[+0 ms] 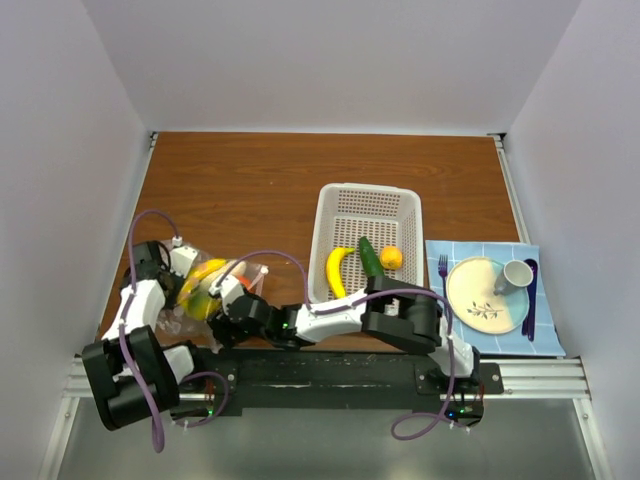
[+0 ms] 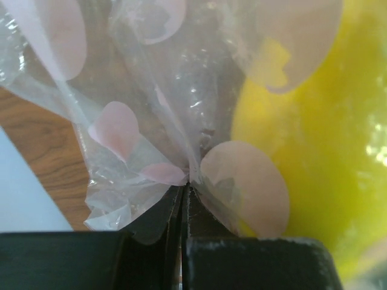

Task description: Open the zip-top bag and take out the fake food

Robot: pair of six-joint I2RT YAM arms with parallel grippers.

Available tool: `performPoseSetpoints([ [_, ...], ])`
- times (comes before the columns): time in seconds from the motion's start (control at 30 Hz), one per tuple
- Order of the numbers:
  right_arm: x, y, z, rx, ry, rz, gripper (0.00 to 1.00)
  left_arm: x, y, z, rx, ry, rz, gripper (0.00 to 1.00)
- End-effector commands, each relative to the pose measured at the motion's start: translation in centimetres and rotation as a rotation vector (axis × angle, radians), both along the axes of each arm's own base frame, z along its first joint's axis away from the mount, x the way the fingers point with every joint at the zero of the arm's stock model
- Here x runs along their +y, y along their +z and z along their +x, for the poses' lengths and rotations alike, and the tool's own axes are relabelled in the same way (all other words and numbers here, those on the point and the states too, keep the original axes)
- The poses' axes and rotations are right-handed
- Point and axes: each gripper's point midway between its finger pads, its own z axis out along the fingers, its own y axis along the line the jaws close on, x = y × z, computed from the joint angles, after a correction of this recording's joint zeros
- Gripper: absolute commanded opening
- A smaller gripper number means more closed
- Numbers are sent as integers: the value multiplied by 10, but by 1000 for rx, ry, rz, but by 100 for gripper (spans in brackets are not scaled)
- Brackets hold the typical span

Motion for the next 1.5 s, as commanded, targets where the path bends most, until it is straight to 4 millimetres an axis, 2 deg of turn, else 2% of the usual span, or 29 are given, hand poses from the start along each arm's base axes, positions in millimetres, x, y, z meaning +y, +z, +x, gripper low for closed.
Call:
performPoseSetpoints([
  [0.0,-26,57,3,-45,-50,83,30,12,-8,4,21,1,64,4],
  [0.03,-41,50,4,-47,-68,50,26,16,-8,6,20,12,77,3],
  [0.1,-54,71,4,-57,-79,72,24,21,-7,13,11,25,92,2],
  [0.13,-67,64,3,-56,-89,41,25,24,-7,15,12,32,103,2],
  [0.17,-74,83,4,-63,-96,70,26,25,-8,15,17,35,103,2],
  [0.23,-91,84,3,-67,-107,42,25,27,-6,20,2,44,109,2],
  [0.33,-120,115,16,-120,-183,25,24,26,-4,22,-2,48,98,2],
  [0.37,-150,140,50,-153,-295,33,25,23,-4,20,3,46,87,2],
  [0.43,-178,146,83,-125,-419,39,25,21,-7,16,12,45,81,2],
  [0.47,-212,145,115,-107,-532,12,24,21,-7,15,14,42,83,2],
  [0.53,-242,139,140,-79,-642,-12,24,20,-12,9,27,43,86,2],
  [0.57,-267,131,157,-75,-721,-70,24,20,-13,7,32,39,91,2],
  [0.6,-277,125,163,-65,-754,-102,27,21,-13,7,30,40,94,2],
  [0.63,-283,120,166,-56,-766,-133,39,21,-15,5,34,45,96,2],
  [0.67,-293,113,169,-48,-784,-174,43,20,-16,5,32,48,92,2],
  [0.7,-294,109,171,-47,-786,-190,45,20,-16,4,35,49,87,2],
  [0.77,-293,104,171,-49,-778,-198,62,19,-14,7,26,60,76,2],
  [0.8,-293,102,172,-49,-779,-204,76,17,-13,8,20,56,65,2],
  [0.83,-292,100,174,-49,-780,-212,98,16,-10,10,19,56,59,2],
  [0.87,-295,99,173,-48,-785,-239,99,16,-9,10,17,55,54,2],
  [1.0,-293,125,182,-97,-798,-233,99,17,-4,13,2,49,63,2],
  [1.13,-274,147,166,-151,-681,-238,99,16,-5,14,-2,48,55,2],
  [1.2,-240,162,133,-237,-550,-222,99,15,-8,14,11,51,46,2],
  [1.23,-215,165,105,-267,-465,-204,99,15,-9,15,9,53,45,2],
  [1.3,-190,153,77,-279,-376,-218,97,15,-12,15,18,55,41,2],
  [1.33,-168,150,51,-279,-305,-191,92,15,-13,15,20,56,40,2],
  [1.4,-150,129,28,-279,-227,-191,81,15,-15,15,25,56,41,2],
  [1.43,-133,129,12,-273,-178,-135,79,16,-15,14,30,56,42,2],
  [1.47,-127,115,7,-266,-156,-142,79,15,-16,14,33,55,41,2],
])
